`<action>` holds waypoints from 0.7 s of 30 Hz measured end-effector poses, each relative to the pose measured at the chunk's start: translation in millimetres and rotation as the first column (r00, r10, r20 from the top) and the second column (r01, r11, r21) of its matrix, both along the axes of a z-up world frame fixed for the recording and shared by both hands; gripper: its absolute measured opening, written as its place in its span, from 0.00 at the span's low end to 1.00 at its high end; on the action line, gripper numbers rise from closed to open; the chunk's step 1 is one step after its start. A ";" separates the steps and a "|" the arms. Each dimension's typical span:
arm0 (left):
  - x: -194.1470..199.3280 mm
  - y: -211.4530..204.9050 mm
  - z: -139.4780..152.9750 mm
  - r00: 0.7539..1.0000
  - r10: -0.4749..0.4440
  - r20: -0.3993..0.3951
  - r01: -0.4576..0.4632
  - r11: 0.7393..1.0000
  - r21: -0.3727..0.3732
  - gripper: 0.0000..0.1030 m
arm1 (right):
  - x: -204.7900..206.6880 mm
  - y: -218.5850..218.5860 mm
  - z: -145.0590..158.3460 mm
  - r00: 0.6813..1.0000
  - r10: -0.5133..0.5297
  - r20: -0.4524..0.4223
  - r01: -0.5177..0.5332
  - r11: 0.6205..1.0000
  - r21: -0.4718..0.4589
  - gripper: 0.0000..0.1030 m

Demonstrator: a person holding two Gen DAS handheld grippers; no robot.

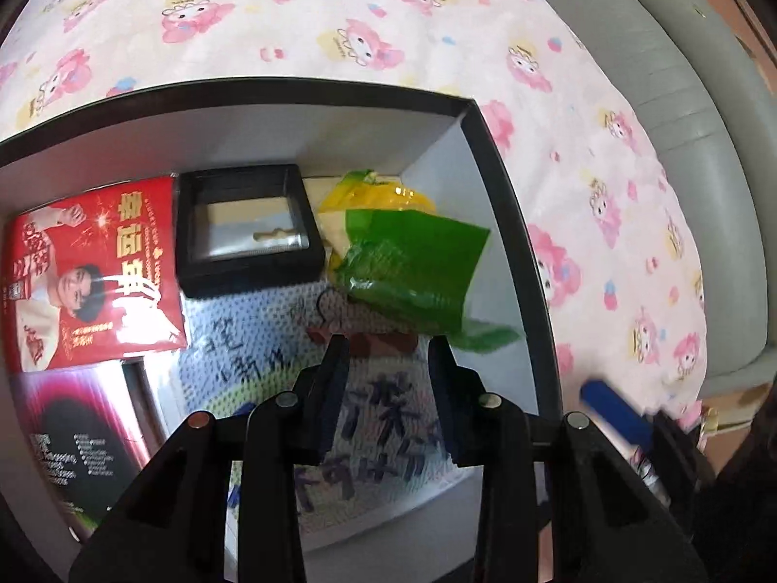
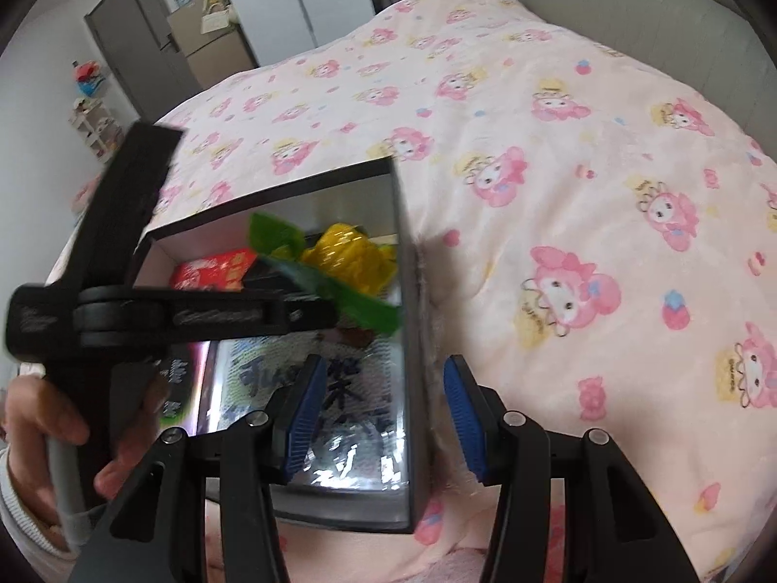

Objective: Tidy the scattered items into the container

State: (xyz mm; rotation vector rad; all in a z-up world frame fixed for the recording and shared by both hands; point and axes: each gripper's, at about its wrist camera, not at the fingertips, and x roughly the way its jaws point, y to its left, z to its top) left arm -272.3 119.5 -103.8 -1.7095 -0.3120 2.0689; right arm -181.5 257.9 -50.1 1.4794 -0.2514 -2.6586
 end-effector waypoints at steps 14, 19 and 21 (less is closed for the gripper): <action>-0.7 -25.1 5.3 1.000 0.004 -0.026 -0.003 1.000 0.022 0.31 | -47.5 -29.9 -5.1 0.990 0.128 0.062 -0.138 0.974 0.181 0.45; -21.8 -23.6 -3.6 1.000 0.021 0.007 -0.022 0.999 0.038 0.29 | -64.0 -28.7 -12.0 0.993 0.108 0.041 -0.115 0.965 0.234 0.45; -28.8 -24.2 -4.3 1.000 0.028 -0.004 -0.028 0.999 0.029 0.29 | -69.6 -27.7 -10.3 0.994 0.108 0.028 -0.111 0.968 0.224 0.45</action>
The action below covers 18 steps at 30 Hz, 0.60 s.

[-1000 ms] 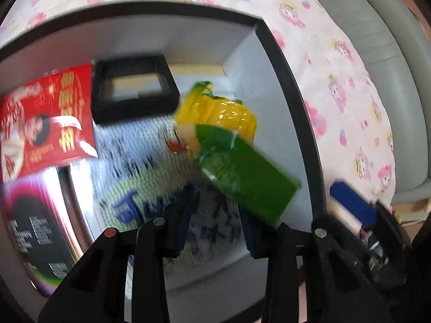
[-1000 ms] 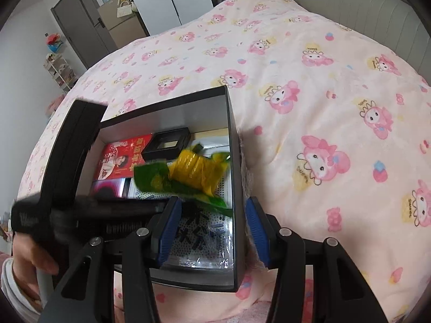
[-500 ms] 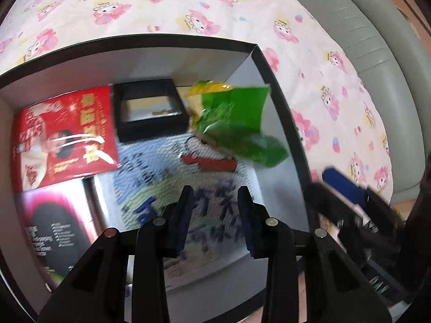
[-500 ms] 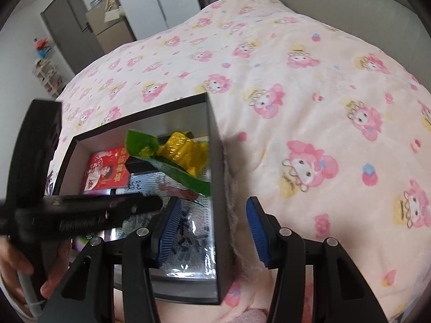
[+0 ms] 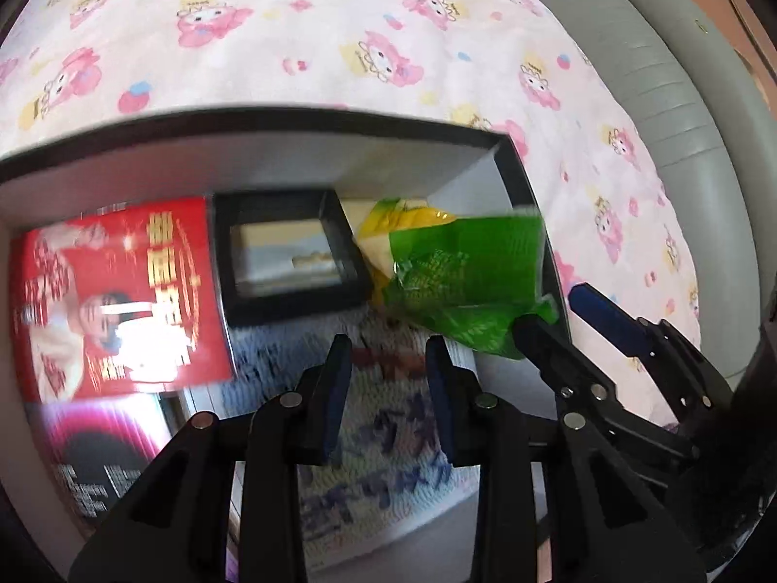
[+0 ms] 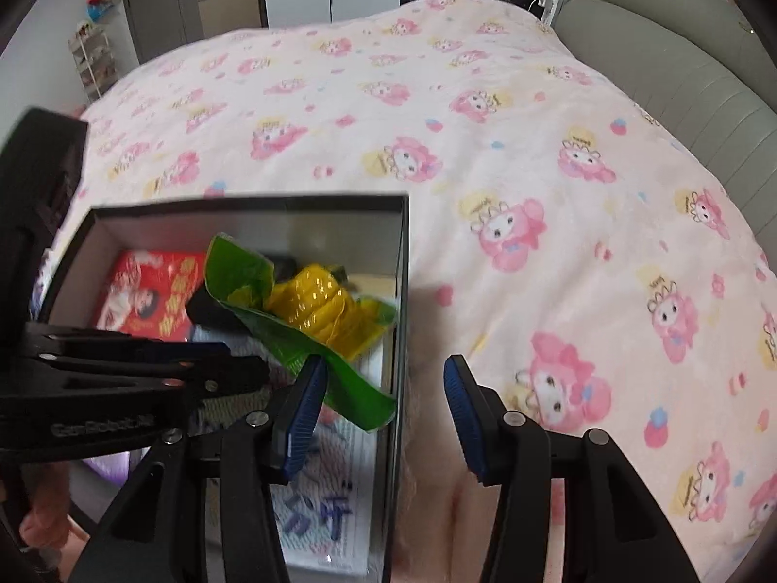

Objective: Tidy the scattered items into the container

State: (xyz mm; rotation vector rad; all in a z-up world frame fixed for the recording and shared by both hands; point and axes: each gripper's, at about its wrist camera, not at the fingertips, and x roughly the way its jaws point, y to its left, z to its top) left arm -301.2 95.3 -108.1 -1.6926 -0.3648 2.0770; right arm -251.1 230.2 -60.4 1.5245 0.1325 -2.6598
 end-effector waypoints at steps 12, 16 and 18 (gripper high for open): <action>-9.6 -1.3 -0.9 1.000 0.006 -0.015 -0.005 1.000 0.019 0.29 | -11.5 2.4 2.0 1.000 -0.019 -0.009 0.019 0.999 -0.038 0.45; -0.9 -6.9 8.1 0.999 0.030 -0.030 -0.029 0.999 0.036 0.29 | -1.3 0.2 11.3 0.998 -0.052 -0.028 0.051 0.998 -0.046 0.45; 9.1 -8.8 16.5 0.998 0.037 -0.056 -0.035 0.999 0.036 0.29 | 5.0 0.0 16.7 0.998 -0.053 -0.039 0.051 0.997 -0.060 0.45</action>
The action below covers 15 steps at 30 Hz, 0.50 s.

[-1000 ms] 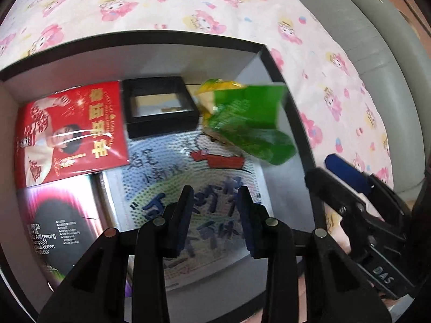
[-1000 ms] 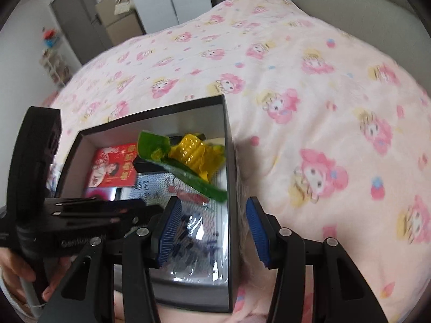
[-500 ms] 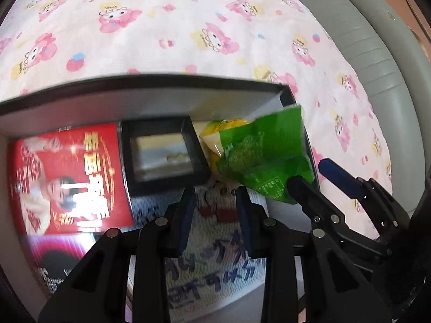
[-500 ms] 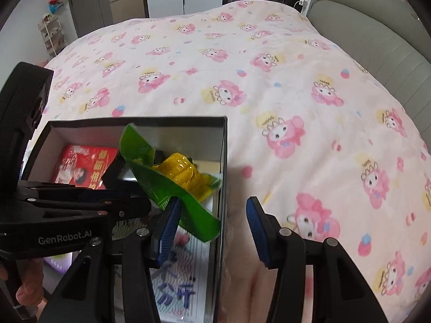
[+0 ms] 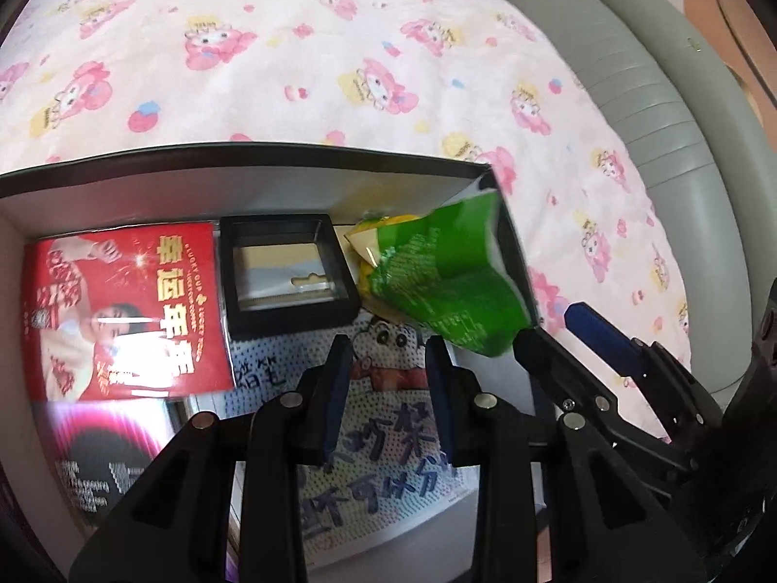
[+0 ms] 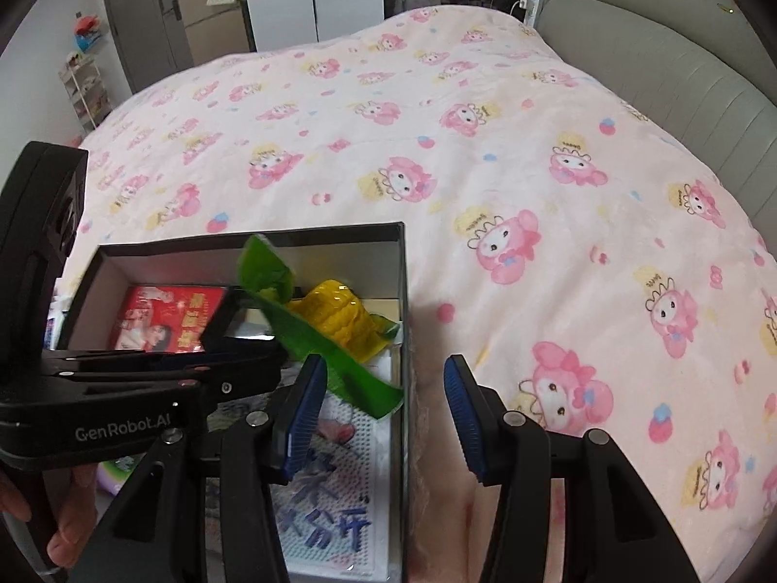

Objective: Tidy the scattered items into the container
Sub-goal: 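Open the left tool and release the snack bag in the box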

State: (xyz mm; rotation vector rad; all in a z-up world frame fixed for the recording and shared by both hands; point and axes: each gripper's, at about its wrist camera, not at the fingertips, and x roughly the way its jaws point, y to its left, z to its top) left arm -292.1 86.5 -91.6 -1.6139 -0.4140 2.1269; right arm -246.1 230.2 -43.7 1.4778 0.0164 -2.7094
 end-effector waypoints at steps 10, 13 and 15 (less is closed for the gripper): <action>65.8 -15.8 52.0 0.985 0.015 -0.174 -0.044 0.985 -0.164 0.30 | 48.9 -13.8 31.7 0.996 -0.029 -0.089 0.026 0.999 -0.035 0.45; 89.8 -22.4 67.3 0.975 0.023 -0.221 -0.069 0.977 -0.204 0.31 | 70.3 -22.7 42.6 0.992 -0.024 -0.120 0.019 0.999 -0.037 0.45; 106.5 -26.8 76.6 0.969 0.021 -0.246 -0.080 0.970 -0.230 0.31 | 85.9 -28.5 49.3 0.990 -0.021 -0.140 0.016 0.999 -0.040 0.45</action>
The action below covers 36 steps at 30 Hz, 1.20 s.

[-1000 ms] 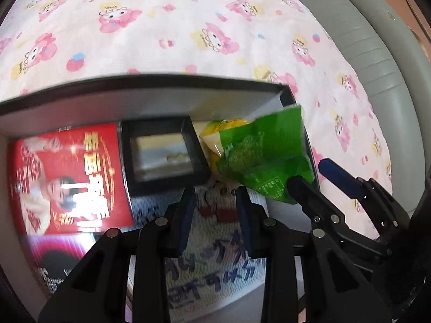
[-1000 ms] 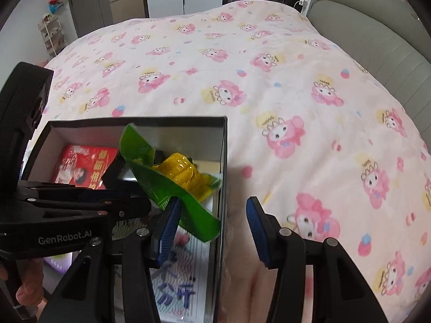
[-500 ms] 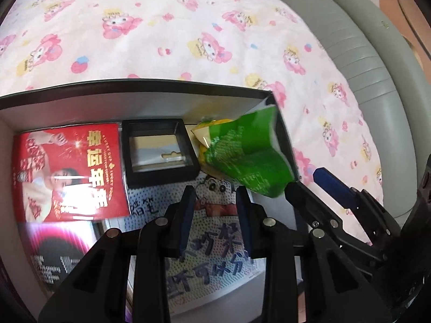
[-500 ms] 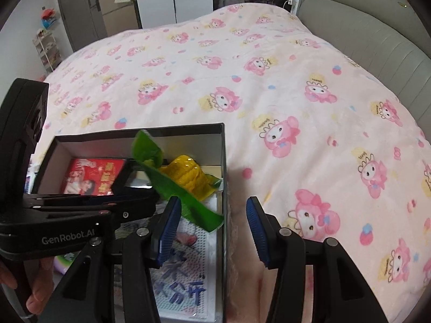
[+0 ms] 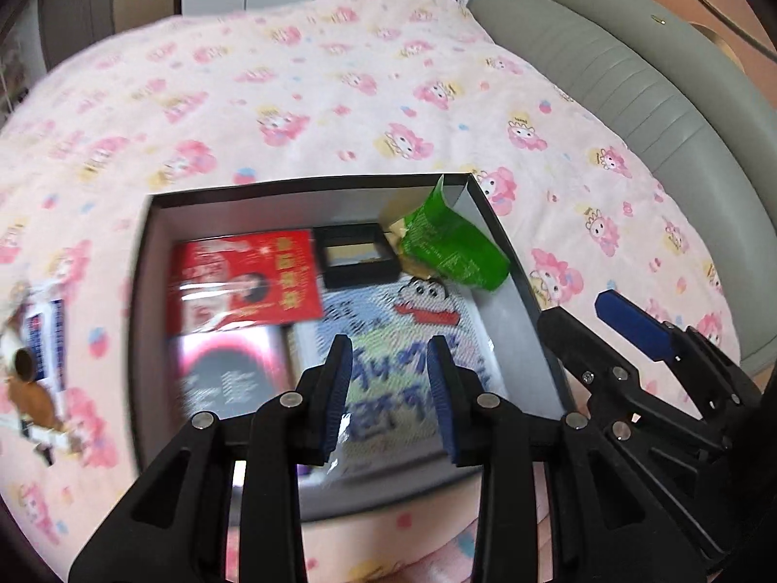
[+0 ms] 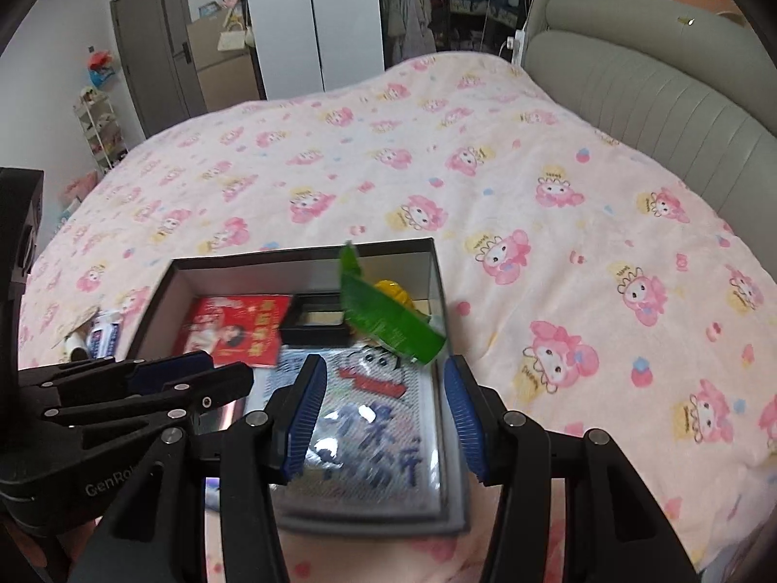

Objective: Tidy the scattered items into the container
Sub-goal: 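Open the left tool and release the snack bag in the box, then withdraw both tools and turn toward the remaining item pile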

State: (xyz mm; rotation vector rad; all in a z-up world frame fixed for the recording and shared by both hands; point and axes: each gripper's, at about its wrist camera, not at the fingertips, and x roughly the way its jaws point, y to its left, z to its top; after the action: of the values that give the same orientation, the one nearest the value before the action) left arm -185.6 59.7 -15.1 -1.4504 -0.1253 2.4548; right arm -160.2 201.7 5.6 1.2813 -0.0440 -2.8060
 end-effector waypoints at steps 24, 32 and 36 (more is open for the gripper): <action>143.0 -74.1 36.0 0.987 0.096 -0.133 -0.107 0.991 -0.079 0.48 | 123.9 -66.0 31.9 0.988 0.144 -0.060 -0.146 0.988 -0.047 0.48; 164.5 -132.5 24.3 0.963 0.245 -0.108 -0.252 0.967 -0.047 0.48 | 123.8 -120.6 22.9 0.960 0.277 -0.041 -0.279 0.960 -0.039 0.49; 173.6 -182.5 20.2 0.927 0.363 -0.090 -0.365 0.931 -0.005 0.48 | 117.2 -162.5 20.9 0.929 0.368 -0.045 -0.370 0.928 -0.042 0.49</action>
State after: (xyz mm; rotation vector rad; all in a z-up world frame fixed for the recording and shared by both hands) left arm -12.0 -122.8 5.2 -1.4316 -0.3840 2.8169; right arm -43.0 39.1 26.5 1.0933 0.1165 -2.4880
